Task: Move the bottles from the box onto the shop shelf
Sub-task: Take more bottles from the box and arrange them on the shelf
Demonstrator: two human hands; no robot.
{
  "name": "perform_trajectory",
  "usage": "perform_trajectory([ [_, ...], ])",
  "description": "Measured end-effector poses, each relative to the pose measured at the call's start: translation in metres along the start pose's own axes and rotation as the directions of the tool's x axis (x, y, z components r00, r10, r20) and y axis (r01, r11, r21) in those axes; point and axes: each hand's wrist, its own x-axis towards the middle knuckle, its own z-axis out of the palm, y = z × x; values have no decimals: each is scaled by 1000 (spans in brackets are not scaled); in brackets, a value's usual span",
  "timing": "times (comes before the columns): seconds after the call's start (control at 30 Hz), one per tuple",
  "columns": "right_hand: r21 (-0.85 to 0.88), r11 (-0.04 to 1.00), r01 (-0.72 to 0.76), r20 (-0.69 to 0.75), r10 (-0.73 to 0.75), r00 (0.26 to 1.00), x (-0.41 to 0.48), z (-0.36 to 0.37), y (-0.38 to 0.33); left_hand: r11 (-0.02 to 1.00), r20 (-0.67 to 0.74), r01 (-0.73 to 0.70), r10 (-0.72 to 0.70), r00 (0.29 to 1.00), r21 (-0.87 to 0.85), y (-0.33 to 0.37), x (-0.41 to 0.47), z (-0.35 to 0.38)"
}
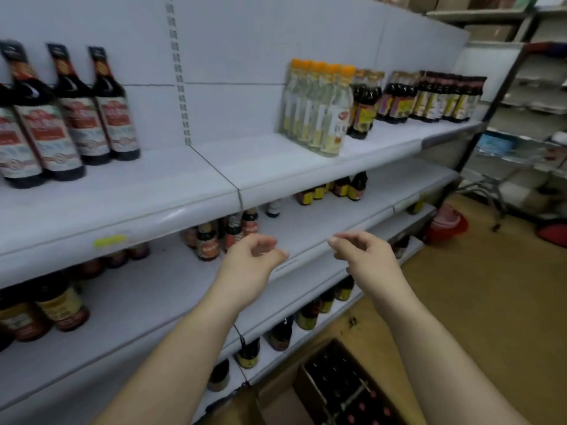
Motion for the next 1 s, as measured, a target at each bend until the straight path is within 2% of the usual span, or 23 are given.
perform_trajectory([
  [0.3, 47, 988, -144, -36, 146, 989, 82, -126, 115, 991, 49, 125, -128, 991, 57, -14, 48, 185],
  [0.53, 102, 944, -314, -133, 326, 936, 105, -182, 197, 965, 188, 230, -252, 949, 129, -58, 76, 287],
  [0.77, 165, 840, -516, -260, 542, 799, 90, -199, 289, 925, 386, 285, -366, 847, 252, -130, 102, 359],
  [1.0, 266, 717, -644, -337, 695, 635, 68, -169, 358, 894, 512, 269, -429, 744, 358, -214, 121, 389],
])
